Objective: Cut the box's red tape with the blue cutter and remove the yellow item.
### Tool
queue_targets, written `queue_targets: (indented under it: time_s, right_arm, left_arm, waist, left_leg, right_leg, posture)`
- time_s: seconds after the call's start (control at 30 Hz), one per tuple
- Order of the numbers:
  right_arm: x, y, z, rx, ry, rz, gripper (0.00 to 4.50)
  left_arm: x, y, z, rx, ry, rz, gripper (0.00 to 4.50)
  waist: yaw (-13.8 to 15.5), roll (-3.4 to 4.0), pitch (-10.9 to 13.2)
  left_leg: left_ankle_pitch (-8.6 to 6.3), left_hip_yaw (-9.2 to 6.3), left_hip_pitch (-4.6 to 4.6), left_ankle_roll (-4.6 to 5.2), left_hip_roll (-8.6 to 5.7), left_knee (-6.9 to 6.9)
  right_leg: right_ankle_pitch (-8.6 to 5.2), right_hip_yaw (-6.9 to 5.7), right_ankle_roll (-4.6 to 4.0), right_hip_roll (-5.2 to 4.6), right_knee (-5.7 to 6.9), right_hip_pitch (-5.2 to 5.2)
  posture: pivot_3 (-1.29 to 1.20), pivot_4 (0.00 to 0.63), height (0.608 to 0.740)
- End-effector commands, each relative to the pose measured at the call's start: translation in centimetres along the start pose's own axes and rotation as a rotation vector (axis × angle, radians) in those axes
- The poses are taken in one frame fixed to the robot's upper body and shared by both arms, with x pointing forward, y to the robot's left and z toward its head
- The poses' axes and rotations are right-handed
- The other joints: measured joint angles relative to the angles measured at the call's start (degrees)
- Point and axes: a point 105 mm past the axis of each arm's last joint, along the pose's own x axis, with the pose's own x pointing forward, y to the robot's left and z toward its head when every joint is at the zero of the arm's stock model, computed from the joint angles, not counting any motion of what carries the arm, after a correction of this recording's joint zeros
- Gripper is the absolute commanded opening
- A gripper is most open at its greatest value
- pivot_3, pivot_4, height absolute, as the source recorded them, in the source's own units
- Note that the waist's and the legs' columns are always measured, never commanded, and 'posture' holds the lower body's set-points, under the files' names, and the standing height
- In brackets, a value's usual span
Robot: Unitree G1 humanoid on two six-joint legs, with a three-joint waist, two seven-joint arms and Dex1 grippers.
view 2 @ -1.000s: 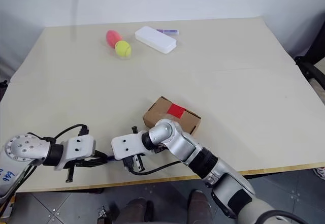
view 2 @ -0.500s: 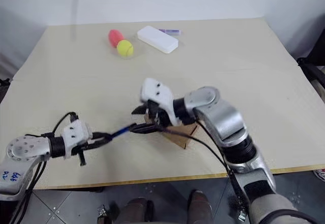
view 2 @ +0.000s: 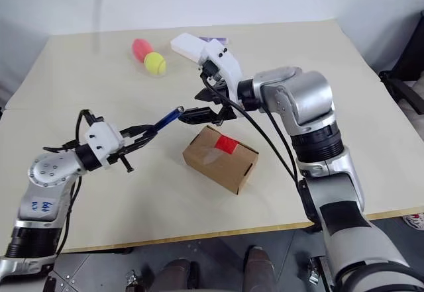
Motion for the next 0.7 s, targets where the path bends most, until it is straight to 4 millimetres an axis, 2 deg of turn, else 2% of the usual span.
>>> queue_targets:
  time_s: [0.03,0.3,0.33,0.4,0.7]
  right_arm:
    - [-0.2,0.6,1.5,-0.052,-0.011,0.043,4.46]
    - [1.4,0.8,0.7,0.024,0.075,0.133,4.46]
    - [1.5,0.8,0.6,0.030,0.088,0.141,4.29]
    - [1.8,0.9,0.6,0.037,0.093,0.152,3.87]
    - [2.0,0.8,0.8,0.066,0.108,0.167,0.74]
  left_arm:
    - [0.9,0.2,1.0,0.039,-0.057,0.014,0.37]
    - [2.1,0.0,1.8,0.063,-0.115,0.022,0.37]
    - [2.1,0.0,1.8,0.065,-0.116,0.022,0.37]
    - [2.1,0.0,1.9,0.069,-0.121,0.023,0.37]
    - [2.1,0.0,2.0,0.075,-0.125,0.031,0.37]
  waist:
    - [0.0,0.00,0.0]
    - [-0.2,0.00,0.0]
    - [-0.3,0.00,0.0]
    - [-0.5,0.00,0.0]
    - [-0.8,0.00,0.0]
  left_leg:
    - [0.00,-0.01,0.00,0.00,0.00,0.00]
    - [0.00,-0.01,0.00,0.00,0.00,0.01]
    - [0.00,-0.01,0.00,0.00,0.01,0.01]
    - [0.00,-0.02,0.00,0.00,0.01,0.00]
    - [0.00,-0.04,-0.01,0.00,0.01,0.01]
  right_leg:
    - [0.00,-0.02,0.00,0.00,0.00,0.00]
    - [0.00,-0.04,0.00,0.00,-0.01,0.00]
    - [0.00,-0.04,0.00,0.00,-0.01,0.00]
    - [0.00,-0.04,0.00,0.00,-0.01,0.00]
    - [0.00,-0.05,0.01,0.00,-0.02,0.01]
  posture:
    - [0.00,0.150,0.740]
    - [0.00,0.150,0.740]
    - [0.00,0.150,0.740]
    - [0.00,0.150,0.740]
    - [0.00,0.150,0.740]
